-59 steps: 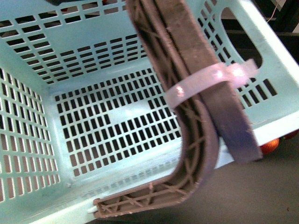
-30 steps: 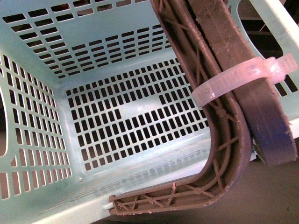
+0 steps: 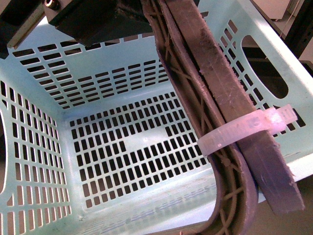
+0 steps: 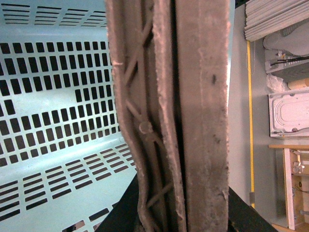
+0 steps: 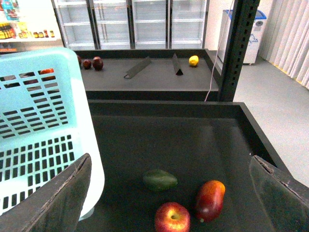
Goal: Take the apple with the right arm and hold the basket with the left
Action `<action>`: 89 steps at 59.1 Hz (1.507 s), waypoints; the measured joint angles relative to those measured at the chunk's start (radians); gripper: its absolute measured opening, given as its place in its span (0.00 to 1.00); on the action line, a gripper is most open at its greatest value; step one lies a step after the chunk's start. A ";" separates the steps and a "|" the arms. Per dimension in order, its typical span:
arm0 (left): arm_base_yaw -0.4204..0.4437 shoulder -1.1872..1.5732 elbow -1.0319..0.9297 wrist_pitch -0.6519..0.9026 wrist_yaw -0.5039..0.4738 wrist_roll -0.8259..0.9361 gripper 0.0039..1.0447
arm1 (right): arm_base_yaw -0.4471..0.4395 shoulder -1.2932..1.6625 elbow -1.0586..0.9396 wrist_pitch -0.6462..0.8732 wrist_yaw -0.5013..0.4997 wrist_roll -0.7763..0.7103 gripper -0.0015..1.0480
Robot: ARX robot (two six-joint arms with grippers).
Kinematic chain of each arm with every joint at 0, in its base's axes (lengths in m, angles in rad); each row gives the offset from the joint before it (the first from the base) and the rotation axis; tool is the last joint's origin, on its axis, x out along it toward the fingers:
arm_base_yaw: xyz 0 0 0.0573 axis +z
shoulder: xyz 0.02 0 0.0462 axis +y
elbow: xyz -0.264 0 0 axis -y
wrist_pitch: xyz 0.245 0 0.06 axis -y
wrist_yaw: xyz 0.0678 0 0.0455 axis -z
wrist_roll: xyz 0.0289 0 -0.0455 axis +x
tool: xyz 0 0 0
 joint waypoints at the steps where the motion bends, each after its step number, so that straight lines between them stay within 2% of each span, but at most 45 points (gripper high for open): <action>1: 0.000 0.000 0.000 0.000 0.000 0.000 0.17 | -0.003 0.029 0.004 0.024 -0.006 -0.005 0.92; 11: 0.000 0.000 0.000 0.000 -0.007 0.002 0.17 | -0.039 0.460 0.095 0.351 -0.035 -0.075 0.92; 21: 0.000 0.000 0.000 0.000 -0.007 0.002 0.17 | -0.046 0.792 0.182 0.492 -0.044 -0.090 0.92; 45: 0.000 0.000 0.000 0.000 -0.006 0.002 0.17 | 0.031 1.191 0.326 0.587 -0.025 -0.153 0.92; 89: 0.000 0.000 0.000 0.000 -0.007 0.002 0.17 | 0.045 1.529 0.661 0.534 -0.036 -0.227 0.92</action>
